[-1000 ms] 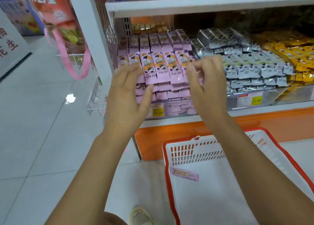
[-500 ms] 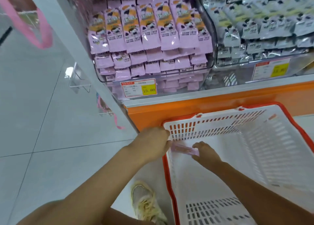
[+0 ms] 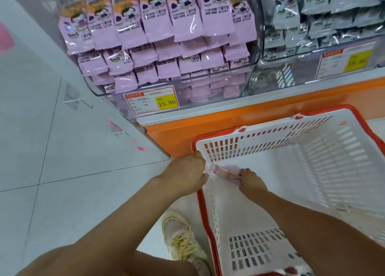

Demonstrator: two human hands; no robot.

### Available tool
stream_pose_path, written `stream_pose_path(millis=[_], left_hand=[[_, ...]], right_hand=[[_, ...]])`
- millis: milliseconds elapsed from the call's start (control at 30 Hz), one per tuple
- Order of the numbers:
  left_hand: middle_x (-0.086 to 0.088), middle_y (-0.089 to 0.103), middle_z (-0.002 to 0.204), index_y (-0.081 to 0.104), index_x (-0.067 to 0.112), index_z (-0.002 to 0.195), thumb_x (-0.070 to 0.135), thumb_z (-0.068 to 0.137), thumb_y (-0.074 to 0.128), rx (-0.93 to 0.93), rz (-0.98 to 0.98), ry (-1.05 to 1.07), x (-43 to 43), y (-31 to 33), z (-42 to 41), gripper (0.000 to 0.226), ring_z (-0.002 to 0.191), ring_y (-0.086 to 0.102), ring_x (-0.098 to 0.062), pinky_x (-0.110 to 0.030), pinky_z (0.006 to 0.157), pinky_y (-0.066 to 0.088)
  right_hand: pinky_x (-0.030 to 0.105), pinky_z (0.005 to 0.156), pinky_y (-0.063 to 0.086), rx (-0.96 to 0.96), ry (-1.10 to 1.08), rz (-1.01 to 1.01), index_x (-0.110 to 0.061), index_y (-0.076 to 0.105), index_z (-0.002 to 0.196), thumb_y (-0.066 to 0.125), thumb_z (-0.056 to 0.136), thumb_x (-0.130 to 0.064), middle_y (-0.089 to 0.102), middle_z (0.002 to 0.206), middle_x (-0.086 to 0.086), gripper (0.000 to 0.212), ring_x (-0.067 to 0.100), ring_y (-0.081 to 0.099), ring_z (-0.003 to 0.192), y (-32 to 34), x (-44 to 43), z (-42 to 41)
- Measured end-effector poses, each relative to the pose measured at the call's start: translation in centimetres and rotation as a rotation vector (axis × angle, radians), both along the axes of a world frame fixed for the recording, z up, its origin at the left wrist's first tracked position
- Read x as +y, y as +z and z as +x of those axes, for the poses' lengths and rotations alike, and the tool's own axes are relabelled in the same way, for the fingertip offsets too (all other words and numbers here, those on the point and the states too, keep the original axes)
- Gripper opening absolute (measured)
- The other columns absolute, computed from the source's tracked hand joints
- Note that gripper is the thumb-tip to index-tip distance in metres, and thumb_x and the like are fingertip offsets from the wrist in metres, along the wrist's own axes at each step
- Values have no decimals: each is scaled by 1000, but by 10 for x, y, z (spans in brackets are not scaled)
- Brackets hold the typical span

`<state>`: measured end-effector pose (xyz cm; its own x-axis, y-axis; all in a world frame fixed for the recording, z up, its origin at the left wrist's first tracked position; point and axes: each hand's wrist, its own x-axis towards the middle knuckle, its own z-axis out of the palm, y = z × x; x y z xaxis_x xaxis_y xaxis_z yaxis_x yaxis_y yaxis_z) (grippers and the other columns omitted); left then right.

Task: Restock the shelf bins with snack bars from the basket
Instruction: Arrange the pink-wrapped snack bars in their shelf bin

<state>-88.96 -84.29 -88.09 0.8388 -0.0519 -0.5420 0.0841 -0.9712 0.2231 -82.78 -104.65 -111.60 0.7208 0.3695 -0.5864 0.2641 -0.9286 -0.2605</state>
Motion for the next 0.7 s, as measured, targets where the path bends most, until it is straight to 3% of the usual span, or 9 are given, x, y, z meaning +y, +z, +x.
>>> stream_pose_path(millis=[167, 267, 333, 433, 567, 700], left_hand=[[-6, 50, 136, 47, 11, 135, 33, 97, 48, 59, -15, 13, -2, 6, 2, 44, 117, 53, -21, -35, 98, 47], [-5, 50, 137, 48, 12, 135, 35, 97, 48, 93, -36, 45, -2, 11, 4, 45, 120, 51, -20, -33, 101, 44], [-4, 46, 142, 44, 14, 139, 33, 97, 49, 79, -70, 69, -4, 17, 5, 47, 125, 47, -19, -28, 102, 40], [-2, 47, 143, 43, 16, 140, 30, 94, 56, -11, -210, 148, -11, 31, 9, 50, 125, 48, -17, -21, 95, 38], [2, 50, 139, 44, 22, 139, 41, 81, 71, 23, -490, 298, -18, 50, 17, 66, 120, 52, -15, -25, 97, 44], [-1, 67, 112, 63, 18, 116, 24, 83, 72, -8, -724, 320, -23, 75, 23, 35, 98, 64, -11, -20, 80, 53]], right_hand=[[22, 61, 43, 273, -369, 291, -8, 56, 97, 54, 95, -29, 60, 89, 6, 21, 13, 55, 72, 26, -5, -1], [34, 76, 53, 750, -860, 607, 1, 59, 86, 52, 94, -8, 59, 82, 15, 13, 20, 61, 65, 50, -15, 0], [37, 77, 54, 1001, -992, 767, 6, 58, 95, 50, 90, 0, 57, 83, 18, 12, 25, 60, 68, 73, -28, -1], [30, 70, 53, 1251, -914, 884, 4, 55, 111, 62, 84, -6, 58, 83, 17, 30, 24, 57, 71, 113, -43, -6], [28, 71, 54, 1444, -815, 1069, 5, 64, 109, 78, 70, -14, 61, 88, 17, 45, 23, 60, 75, 164, -55, -9], [27, 78, 54, 1476, -660, 1217, 7, 61, 119, 75, 77, -17, 65, 92, 16, 51, 21, 64, 81, 211, -56, -9]])
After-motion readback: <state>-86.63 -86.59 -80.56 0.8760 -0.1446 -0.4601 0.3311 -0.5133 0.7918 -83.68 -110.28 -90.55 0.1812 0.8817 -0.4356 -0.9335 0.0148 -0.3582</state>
